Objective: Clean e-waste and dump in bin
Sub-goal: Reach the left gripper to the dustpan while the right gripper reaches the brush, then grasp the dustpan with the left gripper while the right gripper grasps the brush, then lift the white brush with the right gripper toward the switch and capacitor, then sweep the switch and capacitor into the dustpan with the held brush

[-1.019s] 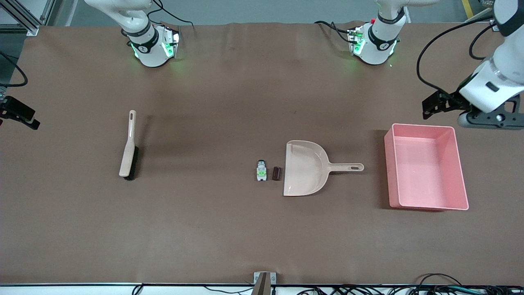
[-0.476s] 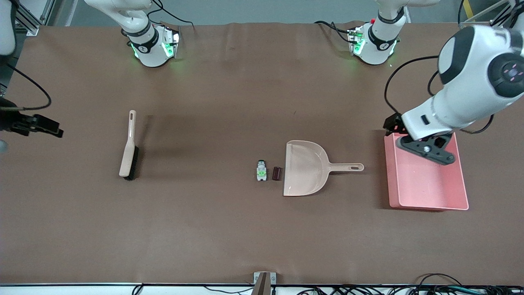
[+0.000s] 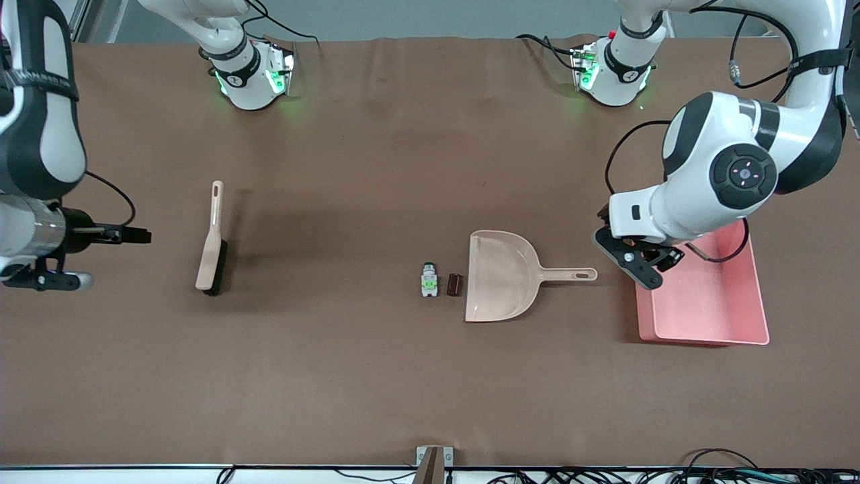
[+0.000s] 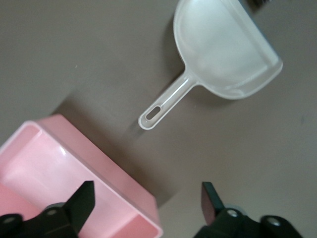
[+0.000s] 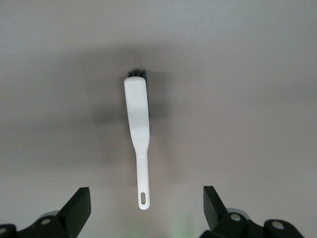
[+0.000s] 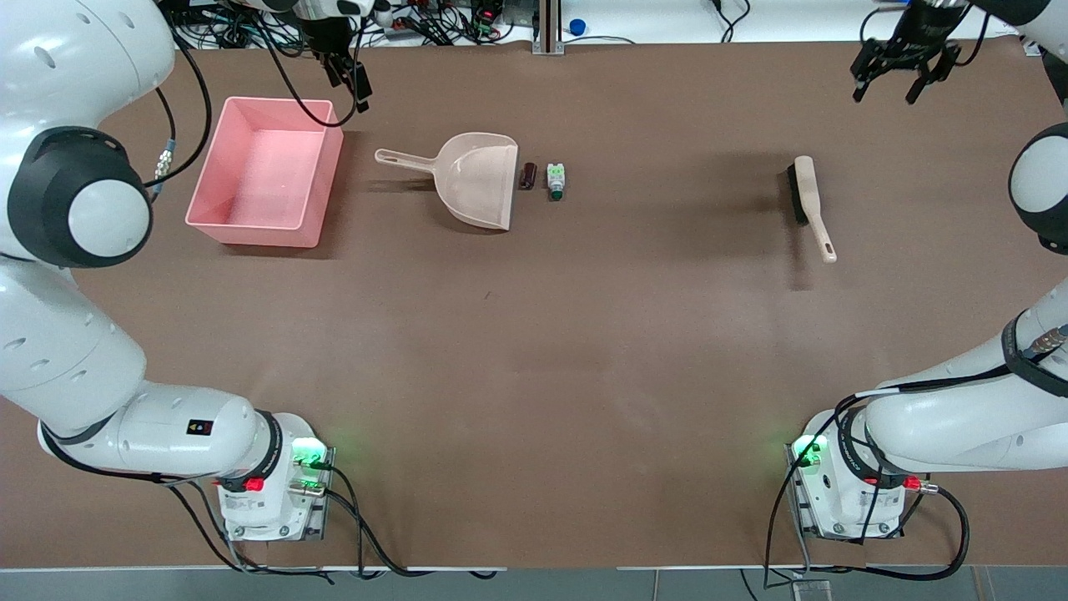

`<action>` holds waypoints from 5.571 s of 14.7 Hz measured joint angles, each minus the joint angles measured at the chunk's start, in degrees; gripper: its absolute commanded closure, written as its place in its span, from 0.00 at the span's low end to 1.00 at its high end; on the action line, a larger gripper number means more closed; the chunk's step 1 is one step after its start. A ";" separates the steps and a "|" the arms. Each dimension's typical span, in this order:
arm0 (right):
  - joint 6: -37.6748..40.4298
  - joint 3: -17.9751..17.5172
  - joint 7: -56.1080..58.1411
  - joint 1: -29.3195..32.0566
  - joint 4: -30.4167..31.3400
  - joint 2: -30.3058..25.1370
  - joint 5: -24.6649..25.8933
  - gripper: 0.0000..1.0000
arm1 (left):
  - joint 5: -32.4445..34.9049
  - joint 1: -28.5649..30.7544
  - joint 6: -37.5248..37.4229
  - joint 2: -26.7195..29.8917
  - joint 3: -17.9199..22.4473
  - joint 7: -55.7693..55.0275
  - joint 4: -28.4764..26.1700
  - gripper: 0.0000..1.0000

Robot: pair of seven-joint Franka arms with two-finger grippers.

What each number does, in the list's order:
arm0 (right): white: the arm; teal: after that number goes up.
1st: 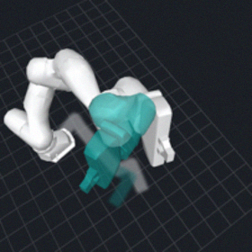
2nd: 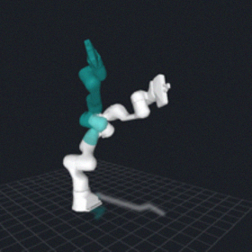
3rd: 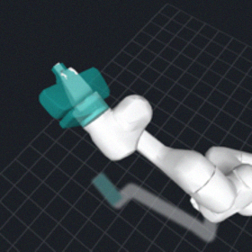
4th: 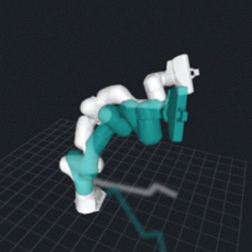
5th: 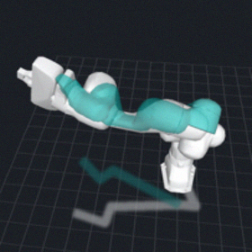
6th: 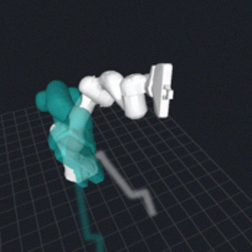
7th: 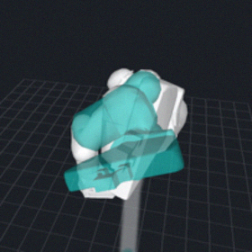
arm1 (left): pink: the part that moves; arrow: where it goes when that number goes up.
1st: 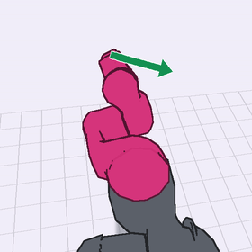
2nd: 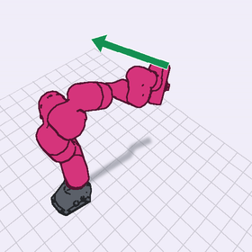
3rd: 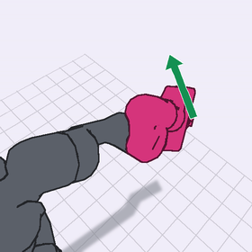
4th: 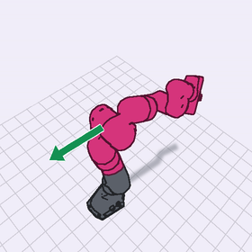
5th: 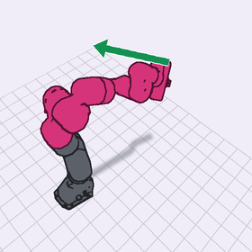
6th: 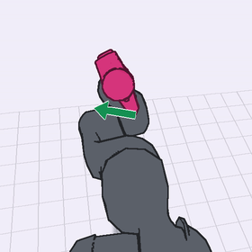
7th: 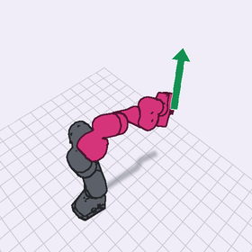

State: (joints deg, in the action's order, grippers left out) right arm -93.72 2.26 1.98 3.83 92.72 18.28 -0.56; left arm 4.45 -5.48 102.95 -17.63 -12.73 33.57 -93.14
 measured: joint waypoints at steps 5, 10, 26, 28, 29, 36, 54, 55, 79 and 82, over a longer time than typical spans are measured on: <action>-16.14 0.07 0.57 0.85 16.01 -0.16 0.00 0.00 | 4.21 -1.66 1.72 -2.67 -0.49 13.58 -0.07 0.28; -28.43 -0.38 0.75 -0.28 28.97 -2.90 -0.58 0.00 | 12.98 -8.69 4.45 -4.69 -0.71 12.97 -1.83 0.31; -42.82 -0.23 0.74 -3.81 35.50 -0.89 -3.50 0.07 | 19.29 -8.75 31.08 -7.82 -0.61 13.80 -16.26 0.32; -44.86 -0.20 0.75 -3.81 36.36 -0.43 -3.50 0.14 | 19.51 -8.32 31.50 -8.50 -0.60 15.44 -16.35 0.32; -45.30 -0.19 0.75 -3.81 36.62 -0.23 -3.50 0.17 | 19.53 -8.02 32.04 -8.85 -0.60 16.28 -16.35 0.32; -45.56 -0.13 0.92 -3.80 36.86 0.05 -3.48 0.46 | 19.63 -7.78 34.82 -11.10 -0.64 17.01 -16.34 0.32; -30.96 -1.06 2.61 -3.84 26.01 -0.28 -7.63 1.00 | 23.70 -8.40 36.60 -12.90 -0.83 16.99 -16.07 0.69; -30.95 -1.61 2.61 -4.69 26.01 -0.28 -9.14 1.00 | 23.70 -8.40 36.60 -12.96 -0.83 16.95 -16.06 0.71; -45.06 -2.80 -32.57 -36.55 8.59 17.75 -15.36 1.00 | 23.84 -10.99 30.60 -14.34 -0.90 13.05 -12.45 0.87; -44.37 -3.57 -32.70 -36.80 5.49 19.75 -15.38 1.00 | 23.88 -11.57 30.04 -14.67 -0.90 13.05 -11.81 0.87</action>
State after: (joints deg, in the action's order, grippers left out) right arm -138.09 -1.31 -30.72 -32.97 98.21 38.03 -15.93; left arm 28.33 -17.05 132.99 -32.30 -13.63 46.62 -104.95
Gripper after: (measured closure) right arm 0.581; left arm 0.665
